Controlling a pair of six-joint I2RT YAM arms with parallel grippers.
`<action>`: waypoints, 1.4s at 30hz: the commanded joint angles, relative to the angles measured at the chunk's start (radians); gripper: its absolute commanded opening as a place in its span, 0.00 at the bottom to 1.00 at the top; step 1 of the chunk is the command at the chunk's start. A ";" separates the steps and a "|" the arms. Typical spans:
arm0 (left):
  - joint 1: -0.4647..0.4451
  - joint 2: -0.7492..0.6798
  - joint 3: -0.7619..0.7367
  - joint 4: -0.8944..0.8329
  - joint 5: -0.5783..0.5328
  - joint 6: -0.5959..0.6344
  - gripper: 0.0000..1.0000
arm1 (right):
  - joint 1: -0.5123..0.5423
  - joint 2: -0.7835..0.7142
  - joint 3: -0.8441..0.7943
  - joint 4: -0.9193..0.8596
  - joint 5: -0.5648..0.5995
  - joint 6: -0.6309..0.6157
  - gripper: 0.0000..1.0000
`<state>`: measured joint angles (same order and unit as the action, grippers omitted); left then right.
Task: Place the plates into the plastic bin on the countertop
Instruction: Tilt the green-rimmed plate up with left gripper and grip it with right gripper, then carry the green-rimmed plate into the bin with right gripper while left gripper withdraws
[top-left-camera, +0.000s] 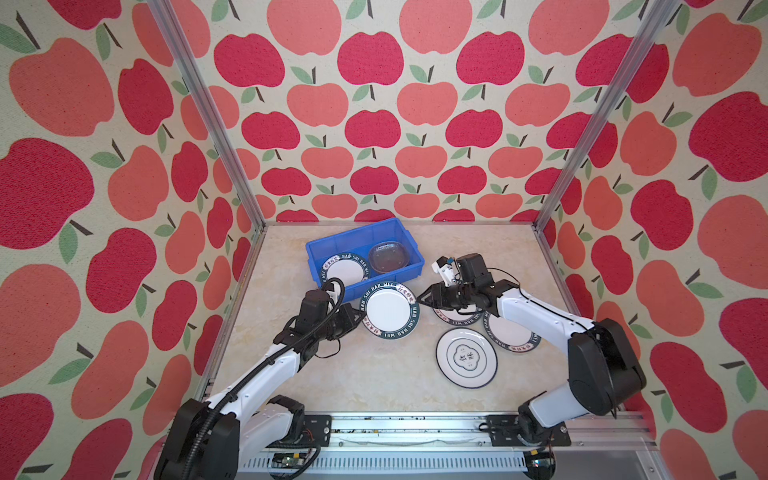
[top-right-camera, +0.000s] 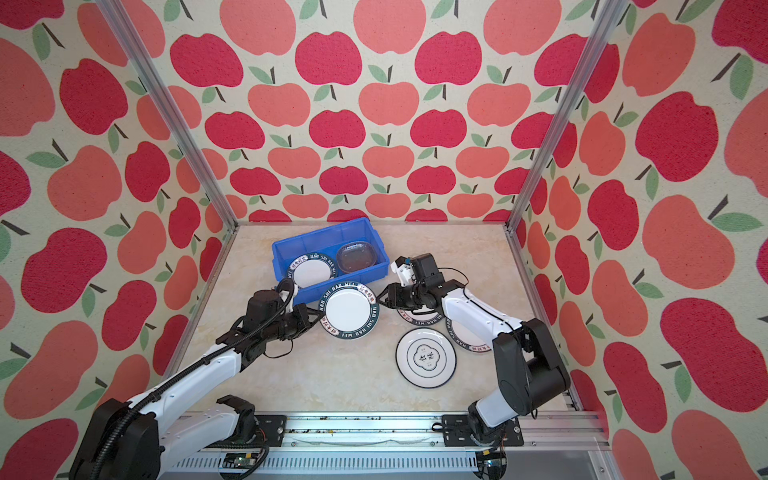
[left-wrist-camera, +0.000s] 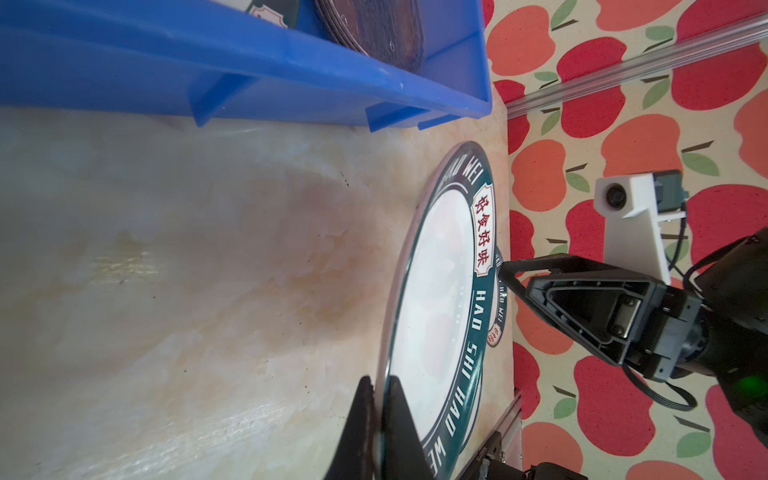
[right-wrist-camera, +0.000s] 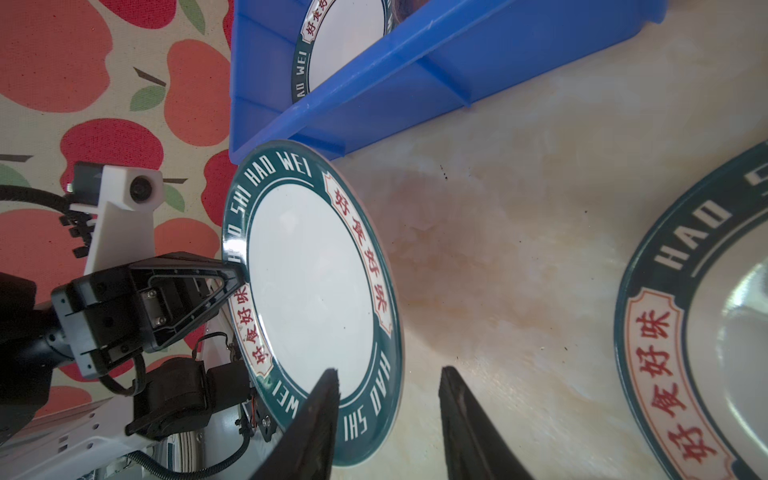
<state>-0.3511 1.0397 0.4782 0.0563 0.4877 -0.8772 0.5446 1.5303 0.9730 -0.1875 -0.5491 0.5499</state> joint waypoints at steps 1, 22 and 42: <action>0.015 -0.037 0.004 0.051 0.048 -0.039 0.00 | -0.003 0.019 -0.004 0.045 -0.052 0.021 0.41; 0.053 -0.017 0.032 0.039 0.081 -0.029 0.00 | 0.018 0.132 0.065 0.154 -0.159 0.096 0.00; 0.400 -0.235 0.174 -0.343 0.046 0.161 0.99 | 0.027 0.475 0.732 -0.056 -0.051 0.137 0.00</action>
<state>0.0216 0.7998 0.6346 -0.2279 0.4942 -0.7589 0.5610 1.9594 1.6066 -0.1665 -0.6468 0.7006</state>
